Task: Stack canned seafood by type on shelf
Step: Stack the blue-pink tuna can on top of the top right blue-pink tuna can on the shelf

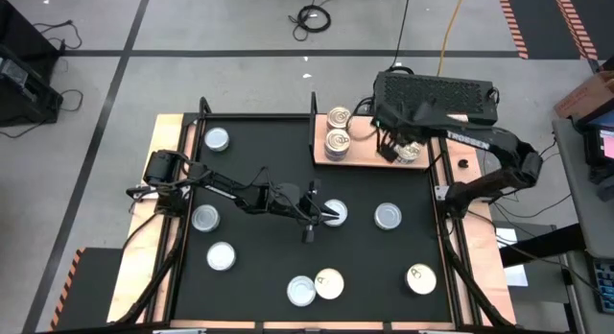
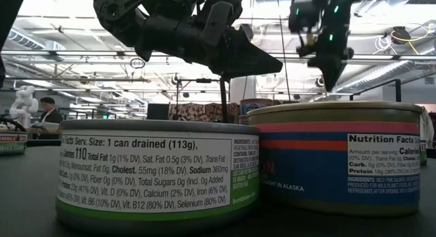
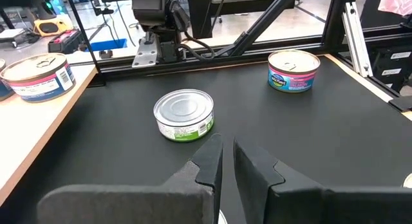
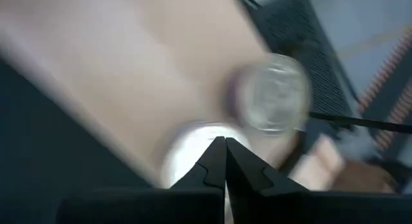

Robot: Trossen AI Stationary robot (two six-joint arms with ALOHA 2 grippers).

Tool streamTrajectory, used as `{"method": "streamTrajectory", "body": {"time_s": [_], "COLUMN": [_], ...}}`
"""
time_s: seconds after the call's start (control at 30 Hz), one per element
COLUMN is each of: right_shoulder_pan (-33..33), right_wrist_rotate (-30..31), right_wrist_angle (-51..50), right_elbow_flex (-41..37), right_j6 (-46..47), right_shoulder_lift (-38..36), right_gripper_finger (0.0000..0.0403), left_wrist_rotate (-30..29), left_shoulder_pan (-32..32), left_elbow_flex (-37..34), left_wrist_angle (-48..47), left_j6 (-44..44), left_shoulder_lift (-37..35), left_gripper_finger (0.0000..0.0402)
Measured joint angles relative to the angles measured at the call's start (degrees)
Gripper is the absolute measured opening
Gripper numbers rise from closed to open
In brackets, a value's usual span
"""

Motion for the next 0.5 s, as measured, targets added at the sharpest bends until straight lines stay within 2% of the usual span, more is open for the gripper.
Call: {"method": "streamTrajectory", "body": {"time_s": [0.23, 0.4, 0.5], "right_shoulder_pan": [21.7, 38.2, 47.9], "right_wrist_rotate": [-6.5, -8.7, -8.6], "right_wrist_angle": [-0.9, 2.2, 7.3], "right_elbow_flex": [0.0, 0.0, 0.0], "right_j6": [13.8, 21.9, 22.1], "right_shoulder_lift": [-4.5, -3.6, -1.6], "right_gripper_finger": [0.0, 0.0, 0.0], "left_wrist_rotate": [0.0, 0.0, 0.0], "left_shoulder_pan": [0.0, 0.0, 0.0], "left_elbow_flex": [0.0, 0.0, 0.0], "left_wrist_angle": [0.0, -0.1, -0.1], "left_j6": [0.0, -0.1, -0.1], "left_shoulder_lift": [0.0, 0.0, 0.0], "left_gripper_finger": [0.0042, 0.0042, 0.0042]}}
